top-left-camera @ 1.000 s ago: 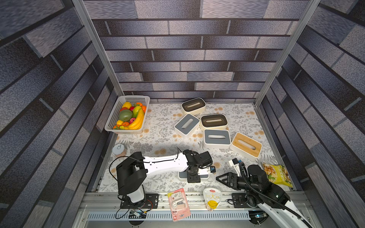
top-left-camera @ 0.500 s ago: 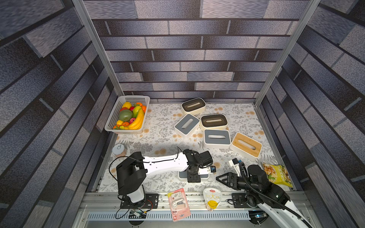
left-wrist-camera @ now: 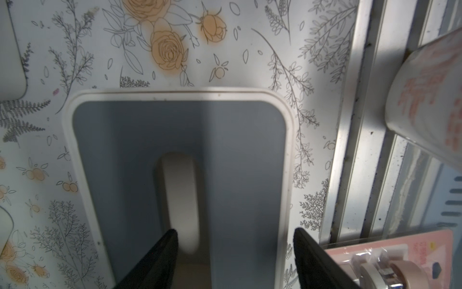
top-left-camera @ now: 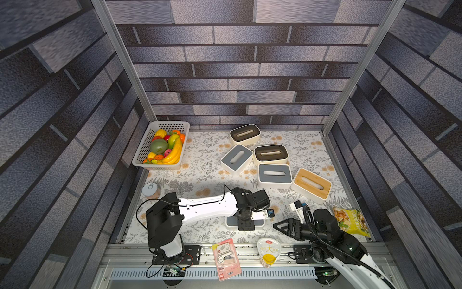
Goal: Stack the tissue boxes
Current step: Place the tissue box at the center of the board.
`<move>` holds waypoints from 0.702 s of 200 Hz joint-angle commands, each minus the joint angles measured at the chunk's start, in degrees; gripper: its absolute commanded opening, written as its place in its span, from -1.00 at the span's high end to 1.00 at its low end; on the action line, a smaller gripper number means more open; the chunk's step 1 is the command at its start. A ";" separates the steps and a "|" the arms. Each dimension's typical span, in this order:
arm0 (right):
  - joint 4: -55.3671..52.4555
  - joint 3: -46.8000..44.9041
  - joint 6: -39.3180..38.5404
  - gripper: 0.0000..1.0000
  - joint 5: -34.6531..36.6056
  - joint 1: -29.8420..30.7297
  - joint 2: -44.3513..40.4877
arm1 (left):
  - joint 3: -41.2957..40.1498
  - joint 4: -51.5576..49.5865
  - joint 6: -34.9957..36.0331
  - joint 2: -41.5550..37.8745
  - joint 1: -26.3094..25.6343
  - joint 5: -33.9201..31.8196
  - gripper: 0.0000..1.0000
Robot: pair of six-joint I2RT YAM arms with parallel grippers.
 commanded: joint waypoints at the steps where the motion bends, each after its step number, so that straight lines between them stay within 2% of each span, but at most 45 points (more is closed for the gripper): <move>1: -0.92 0.30 -0.27 -1.00 0.68 -0.32 -0.64 | 1.30 -2.21 0.17 -3.13 0.44 0.61 -0.50; 45: -0.41 0.03 -0.28 -1.00 1.23 -0.34 -0.64 | 1.80 -2.79 -1.97 -6.98 0.61 1.17 -0.51; 68: -0.93 1.10 -0.55 -1.00 2.81 -0.27 0.02 | 2.85 -3.64 -3.60 -12.01 2.00 2.64 -0.52; 89: -3.51 2.91 -2.39 -1.00 7.17 -0.34 1.26 | 2.08 -2.80 -6.24 -17.77 4.30 2.89 -0.55; 102: -3.72 3.86 -2.86 -1.00 9.41 -0.35 1.80 | 0.39 -0.74 -8.68 -22.03 5.51 1.29 -0.64; 119: -2.61 5.07 -3.20 -1.00 11.80 -0.32 3.33 | -2.59 3.12 -14.64 -27.82 7.02 -4.83 -0.81; 128: -1.62 5.70 -3.70 -1.00 12.57 -0.34 4.92 | -4.09 4.92 -18.49 -30.90 8.65 -6.42 -0.91; 140: -0.25 7.33 -4.81 -1.00 13.53 -0.32 8.61 | -6.07 7.06 -23.93 -34.87 12.13 -6.34 -0.95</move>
